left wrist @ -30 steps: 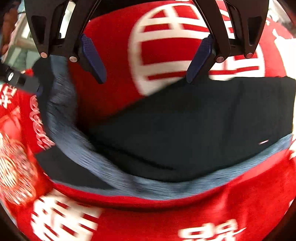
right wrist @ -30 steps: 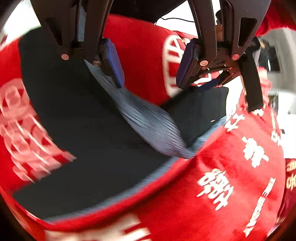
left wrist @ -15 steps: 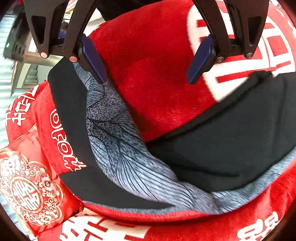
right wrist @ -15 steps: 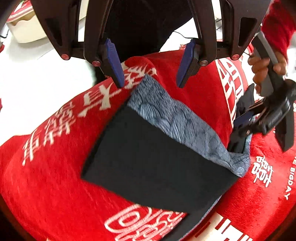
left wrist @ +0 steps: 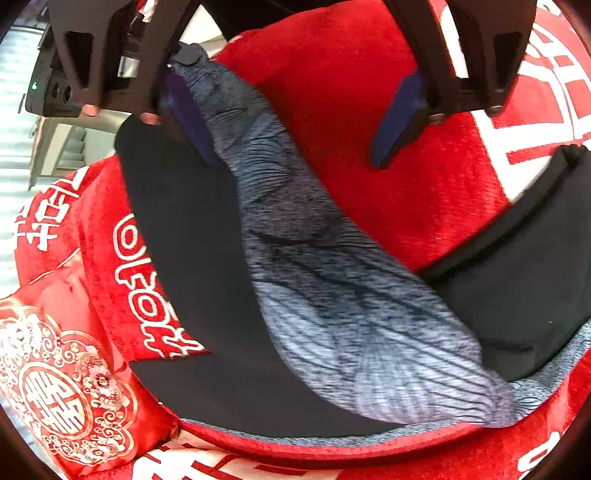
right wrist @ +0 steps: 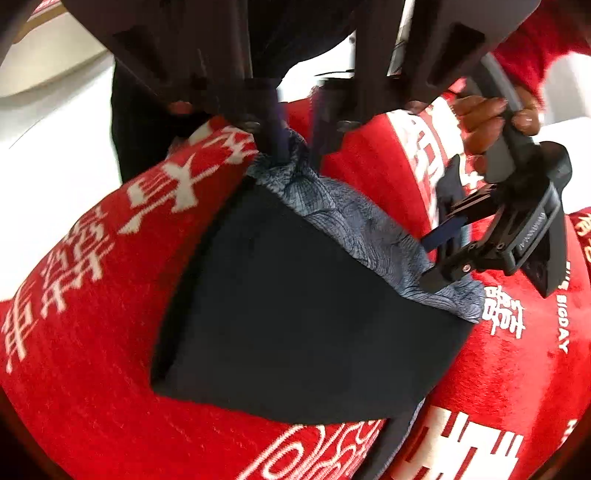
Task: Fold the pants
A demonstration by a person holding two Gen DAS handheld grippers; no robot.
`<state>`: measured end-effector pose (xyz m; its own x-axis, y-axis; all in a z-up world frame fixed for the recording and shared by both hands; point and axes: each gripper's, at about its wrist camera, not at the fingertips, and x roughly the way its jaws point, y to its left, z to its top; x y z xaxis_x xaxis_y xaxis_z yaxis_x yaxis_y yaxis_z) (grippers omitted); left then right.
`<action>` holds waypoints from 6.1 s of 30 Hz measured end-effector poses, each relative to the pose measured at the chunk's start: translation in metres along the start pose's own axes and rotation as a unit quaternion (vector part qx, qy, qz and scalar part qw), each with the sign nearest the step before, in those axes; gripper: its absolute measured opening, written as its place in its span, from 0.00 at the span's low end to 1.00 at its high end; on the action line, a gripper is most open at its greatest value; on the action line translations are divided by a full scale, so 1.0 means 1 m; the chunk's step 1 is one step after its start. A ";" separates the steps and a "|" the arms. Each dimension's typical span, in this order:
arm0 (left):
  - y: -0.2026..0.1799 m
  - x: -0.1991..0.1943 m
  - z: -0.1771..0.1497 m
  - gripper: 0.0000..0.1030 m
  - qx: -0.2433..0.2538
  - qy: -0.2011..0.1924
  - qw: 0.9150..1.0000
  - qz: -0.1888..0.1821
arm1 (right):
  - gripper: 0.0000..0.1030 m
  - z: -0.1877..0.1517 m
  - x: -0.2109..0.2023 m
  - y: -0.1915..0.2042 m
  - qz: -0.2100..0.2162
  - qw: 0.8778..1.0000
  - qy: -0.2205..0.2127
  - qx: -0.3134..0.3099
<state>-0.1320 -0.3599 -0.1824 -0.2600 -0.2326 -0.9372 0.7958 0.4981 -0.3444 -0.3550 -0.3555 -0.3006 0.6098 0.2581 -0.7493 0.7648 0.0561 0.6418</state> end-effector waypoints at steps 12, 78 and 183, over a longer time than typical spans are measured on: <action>-0.030 -0.049 0.063 0.23 -0.023 -0.041 0.999 -0.018 | 0.06 0.113 -0.099 0.092 0.041 0.990 -0.047 -0.124; 0.102 0.005 0.153 0.99 -0.165 -0.062 0.963 0.205 | 1.00 0.313 0.011 0.134 -0.272 0.896 -0.030 -0.349; 0.206 -0.071 0.038 0.99 -0.106 -0.093 0.973 0.184 | 0.29 0.136 0.121 0.236 -0.095 0.973 -0.012 -0.210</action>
<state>0.0711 -0.2724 -0.1851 0.1404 -0.1444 -0.9795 0.6805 0.7327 -0.0105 -0.0724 -0.4418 -0.2619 0.4737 0.1821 -0.8617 0.7157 0.4906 0.4971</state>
